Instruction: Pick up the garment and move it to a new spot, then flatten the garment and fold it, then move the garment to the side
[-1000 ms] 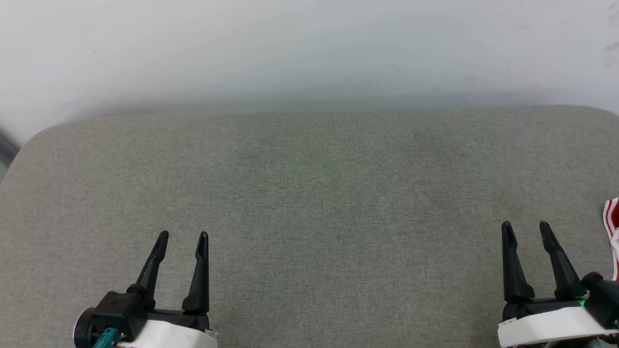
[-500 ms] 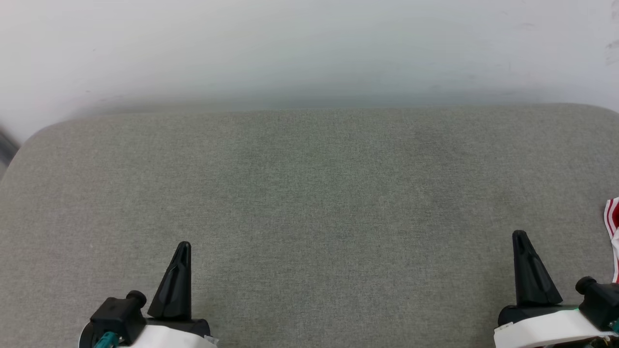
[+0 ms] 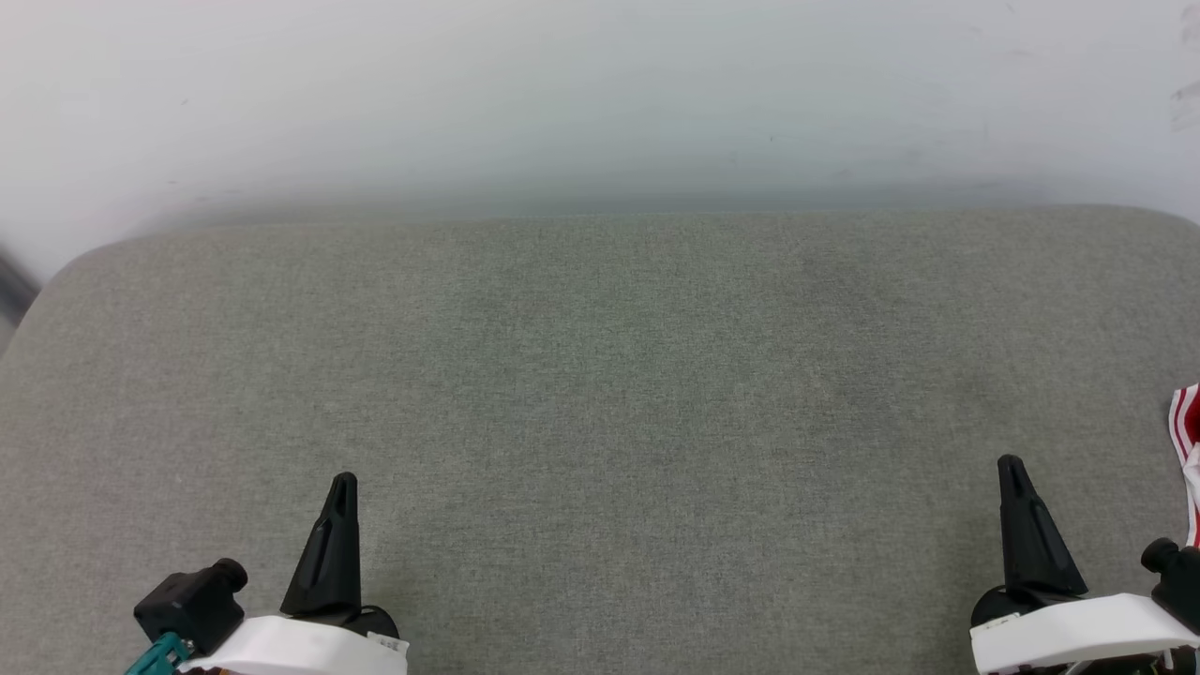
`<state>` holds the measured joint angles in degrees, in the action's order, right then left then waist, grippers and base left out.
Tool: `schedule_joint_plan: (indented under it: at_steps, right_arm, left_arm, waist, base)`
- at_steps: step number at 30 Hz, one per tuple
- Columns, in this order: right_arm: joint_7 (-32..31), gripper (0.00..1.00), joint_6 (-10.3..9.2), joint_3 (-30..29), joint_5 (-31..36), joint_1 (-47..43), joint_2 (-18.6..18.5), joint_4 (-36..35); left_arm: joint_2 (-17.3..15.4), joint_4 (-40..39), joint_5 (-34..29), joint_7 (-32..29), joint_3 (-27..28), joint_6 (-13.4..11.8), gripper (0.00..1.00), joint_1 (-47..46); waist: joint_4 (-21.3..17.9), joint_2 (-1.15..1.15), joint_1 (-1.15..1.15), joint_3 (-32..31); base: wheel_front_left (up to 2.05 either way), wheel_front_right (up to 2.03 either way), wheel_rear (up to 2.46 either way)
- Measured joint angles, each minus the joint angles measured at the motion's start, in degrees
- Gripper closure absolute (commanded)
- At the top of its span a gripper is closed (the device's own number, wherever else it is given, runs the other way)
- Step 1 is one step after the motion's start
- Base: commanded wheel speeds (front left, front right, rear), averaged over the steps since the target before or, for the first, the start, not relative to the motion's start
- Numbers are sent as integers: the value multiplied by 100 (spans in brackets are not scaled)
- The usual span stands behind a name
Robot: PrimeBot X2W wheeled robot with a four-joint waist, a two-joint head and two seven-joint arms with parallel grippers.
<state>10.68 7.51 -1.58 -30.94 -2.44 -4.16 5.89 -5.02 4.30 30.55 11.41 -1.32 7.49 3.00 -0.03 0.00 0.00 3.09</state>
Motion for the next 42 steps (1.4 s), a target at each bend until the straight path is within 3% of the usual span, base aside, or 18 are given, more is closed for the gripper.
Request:
schedule_joint_plan:
  at_steps: [21, 42]
  right_arm:
    - [-401, 100, 0, -36, -1792, 241, -23, 213]
    - [-756, 100, 0, -105, -3210, 399, -29, 400]
  left_arm:
    - [-24, 290, 1829, -405, 102, 0, 100, -238]
    - [-21, 487, 3265, -768, 210, 0, 100, -444]
  waist:
    - [1, 0, 0, -56]
    - [1, 0, 0, -112]
  base:
    - [0, 0, 0]
    - [0, 0, 0]
